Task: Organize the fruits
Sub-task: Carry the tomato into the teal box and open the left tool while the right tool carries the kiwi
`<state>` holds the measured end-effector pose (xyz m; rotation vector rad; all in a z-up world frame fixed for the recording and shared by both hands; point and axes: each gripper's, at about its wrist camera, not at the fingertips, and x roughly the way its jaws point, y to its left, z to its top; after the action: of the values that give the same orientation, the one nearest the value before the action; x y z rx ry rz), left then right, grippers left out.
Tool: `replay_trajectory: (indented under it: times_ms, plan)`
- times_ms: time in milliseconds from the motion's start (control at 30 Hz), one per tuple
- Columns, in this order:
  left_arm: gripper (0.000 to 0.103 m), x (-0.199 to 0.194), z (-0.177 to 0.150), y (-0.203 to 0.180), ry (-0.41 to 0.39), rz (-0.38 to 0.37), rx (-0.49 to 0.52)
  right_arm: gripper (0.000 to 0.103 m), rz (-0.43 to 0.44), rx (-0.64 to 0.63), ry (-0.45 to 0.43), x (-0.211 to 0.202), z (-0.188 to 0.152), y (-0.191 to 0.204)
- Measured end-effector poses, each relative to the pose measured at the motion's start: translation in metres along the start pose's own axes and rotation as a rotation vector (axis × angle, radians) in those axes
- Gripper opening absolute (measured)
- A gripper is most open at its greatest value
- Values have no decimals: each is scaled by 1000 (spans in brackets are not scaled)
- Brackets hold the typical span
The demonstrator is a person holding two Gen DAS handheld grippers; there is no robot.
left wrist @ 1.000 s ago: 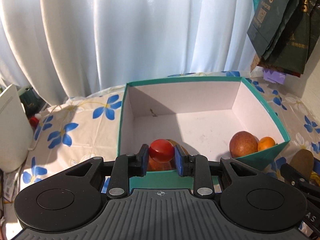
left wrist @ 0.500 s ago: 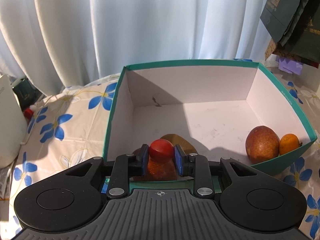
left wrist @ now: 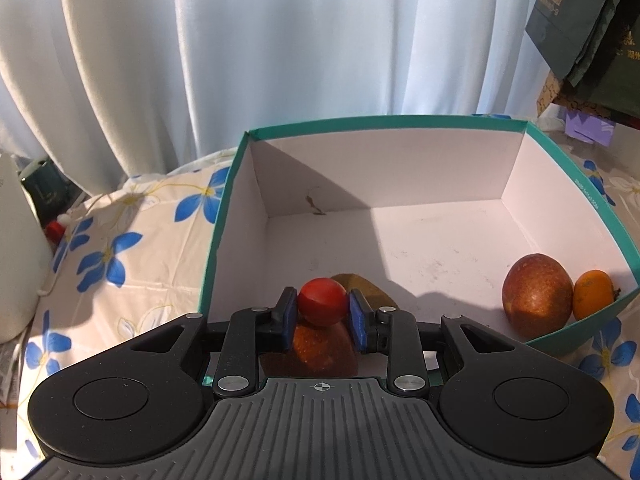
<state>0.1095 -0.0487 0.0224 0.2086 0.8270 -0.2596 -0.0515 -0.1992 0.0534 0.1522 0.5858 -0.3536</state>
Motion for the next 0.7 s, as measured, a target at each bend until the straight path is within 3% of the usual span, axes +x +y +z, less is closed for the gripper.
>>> replay_trajectory:
  times_ms: [67, 133, 233, 333, 700]
  plan:
    - [36, 0, 0, -1, 0, 2, -1, 61, 1, 0, -2, 0, 0, 0]
    - [48, 0, 0, -1, 5, 0, 0, 61, 1, 3, -3, 0, 0, 0]
    - [51, -2, 0, 0, 6, -4, -5, 61, 2, 2, -4, 0, 0, 0]
    - [64, -4, 1, 1, 12, -10, -14, 61, 0, 4, -5, 1, 1, 0]
    - [73, -34, -1, 9, -39, -25, -37, 62, 8, -3, -12, 0, 2, 0]
